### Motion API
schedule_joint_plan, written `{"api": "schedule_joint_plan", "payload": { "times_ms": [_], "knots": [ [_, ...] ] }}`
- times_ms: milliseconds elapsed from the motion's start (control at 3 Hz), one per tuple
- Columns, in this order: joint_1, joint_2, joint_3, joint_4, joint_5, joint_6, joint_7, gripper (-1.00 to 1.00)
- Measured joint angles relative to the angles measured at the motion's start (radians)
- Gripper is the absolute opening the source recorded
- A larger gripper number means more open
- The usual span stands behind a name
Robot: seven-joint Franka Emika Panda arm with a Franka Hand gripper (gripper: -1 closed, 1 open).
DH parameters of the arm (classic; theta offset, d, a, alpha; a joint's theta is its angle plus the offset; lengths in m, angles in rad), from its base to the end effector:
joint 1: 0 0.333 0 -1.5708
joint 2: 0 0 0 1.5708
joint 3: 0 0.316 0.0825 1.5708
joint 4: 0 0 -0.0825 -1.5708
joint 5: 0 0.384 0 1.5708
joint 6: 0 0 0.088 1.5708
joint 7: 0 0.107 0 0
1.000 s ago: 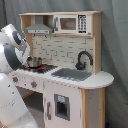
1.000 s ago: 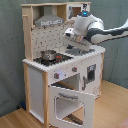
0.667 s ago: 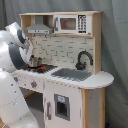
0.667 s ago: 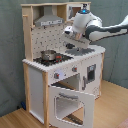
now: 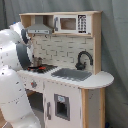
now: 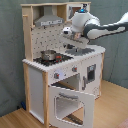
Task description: Play with the kitchen
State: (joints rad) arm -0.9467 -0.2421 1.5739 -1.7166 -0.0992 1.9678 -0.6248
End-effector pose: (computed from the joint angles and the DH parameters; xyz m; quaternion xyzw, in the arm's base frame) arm 0.4419 0.3897 0.5869 0.7759 0.5959 0.1224 0.1669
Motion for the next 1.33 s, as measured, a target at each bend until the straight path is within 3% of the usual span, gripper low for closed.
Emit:
{"api": "schedule_joint_plan", "payload": {
  "times_ms": [667, 1333],
  "knots": [
    [-0.147, 0.006, 0.158, 0.018, 0.018, 0.018, -0.001, 1.00],
    [-0.300, -0.004, 0.293, 0.073, 0.039, 0.014, -0.005, 1.00]
  ]
}}
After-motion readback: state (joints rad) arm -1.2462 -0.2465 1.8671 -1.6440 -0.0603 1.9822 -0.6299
